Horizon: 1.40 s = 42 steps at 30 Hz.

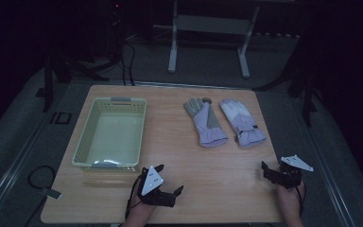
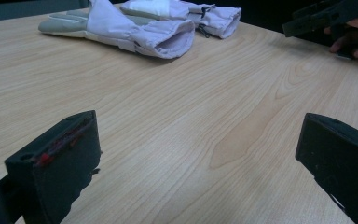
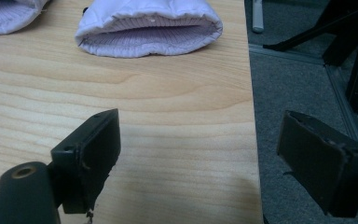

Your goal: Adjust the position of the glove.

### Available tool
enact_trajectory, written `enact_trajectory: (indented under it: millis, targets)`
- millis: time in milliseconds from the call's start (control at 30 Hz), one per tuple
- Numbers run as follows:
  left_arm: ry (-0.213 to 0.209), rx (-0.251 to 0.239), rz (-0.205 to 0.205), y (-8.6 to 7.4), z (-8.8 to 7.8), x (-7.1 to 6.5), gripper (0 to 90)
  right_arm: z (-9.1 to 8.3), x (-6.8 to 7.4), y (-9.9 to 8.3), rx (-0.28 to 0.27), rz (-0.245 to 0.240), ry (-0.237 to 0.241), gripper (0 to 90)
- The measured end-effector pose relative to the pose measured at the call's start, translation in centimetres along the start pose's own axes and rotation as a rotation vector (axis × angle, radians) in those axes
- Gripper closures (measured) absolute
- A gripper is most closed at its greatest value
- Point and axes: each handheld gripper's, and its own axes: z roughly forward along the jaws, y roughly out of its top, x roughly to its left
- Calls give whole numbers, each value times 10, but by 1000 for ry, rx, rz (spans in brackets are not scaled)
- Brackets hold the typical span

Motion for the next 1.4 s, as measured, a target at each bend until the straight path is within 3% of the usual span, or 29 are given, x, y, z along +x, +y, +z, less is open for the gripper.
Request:
enact_trajectory:
  millis: [200,400,500,600,667,767,867,1033,1400]
  targets:
    - [-6,3,-5,0,0,1,0,2,3,1,17,-42,-14,127]
    - [-4,8,6,0,1,0,0,1,0,11,56,-62,35,114]
    - [-4,9,4,0,1,0,0,-2,-1,21,49,-50,56,110]
    - [-12,8,0,0,0,1,0,-8,1,33,34,-69,26,142]
    - [-11,6,3,0,0,0,0,-10,-2,42,47,-54,95,152]
    - [-9,6,2,0,0,0,0,-15,-2,52,13,-47,70,166]
    - [-9,3,3,0,0,0,0,-18,-4,64,2,-31,106,154]
    - [-13,-1,7,0,0,0,0,-24,-3,88,-14,-21,100,110]
    - [-24,0,1,0,-1,1,0,-26,13,129,-29,-62,145,140]
